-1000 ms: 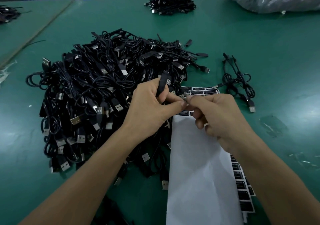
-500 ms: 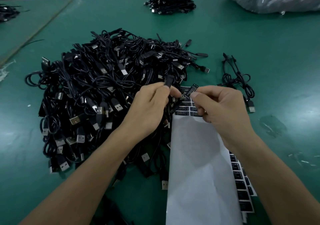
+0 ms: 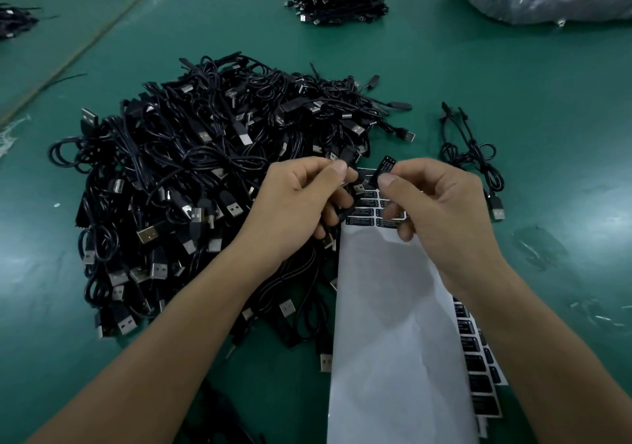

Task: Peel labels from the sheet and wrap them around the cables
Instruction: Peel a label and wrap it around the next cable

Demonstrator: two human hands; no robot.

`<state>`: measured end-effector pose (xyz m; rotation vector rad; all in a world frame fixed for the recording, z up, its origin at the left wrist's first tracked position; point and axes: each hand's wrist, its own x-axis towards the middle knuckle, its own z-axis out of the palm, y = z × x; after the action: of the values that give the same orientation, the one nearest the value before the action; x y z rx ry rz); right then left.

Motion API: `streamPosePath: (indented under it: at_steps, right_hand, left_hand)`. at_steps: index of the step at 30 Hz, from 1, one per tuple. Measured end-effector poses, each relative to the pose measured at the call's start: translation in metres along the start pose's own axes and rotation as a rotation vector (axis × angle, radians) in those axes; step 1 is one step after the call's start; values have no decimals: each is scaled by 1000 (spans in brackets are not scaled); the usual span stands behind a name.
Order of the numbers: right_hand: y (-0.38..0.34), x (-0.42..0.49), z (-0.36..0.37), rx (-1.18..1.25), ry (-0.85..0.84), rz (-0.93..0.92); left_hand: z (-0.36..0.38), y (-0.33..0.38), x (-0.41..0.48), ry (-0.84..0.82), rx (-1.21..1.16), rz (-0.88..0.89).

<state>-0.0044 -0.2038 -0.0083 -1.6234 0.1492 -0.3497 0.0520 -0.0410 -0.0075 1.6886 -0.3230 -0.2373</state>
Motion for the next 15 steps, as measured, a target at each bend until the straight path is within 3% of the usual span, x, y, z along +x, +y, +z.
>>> streamPosePath:
  at_steps: [8,15]
  right_hand:
    - [5,0,1,6,-47,-21]
    - [6,-4,2,-284,-157,-183]
  left_hand:
    - [-3,0,2,-23,-88,-3]
    - [-3,-4,1,13,-37,116]
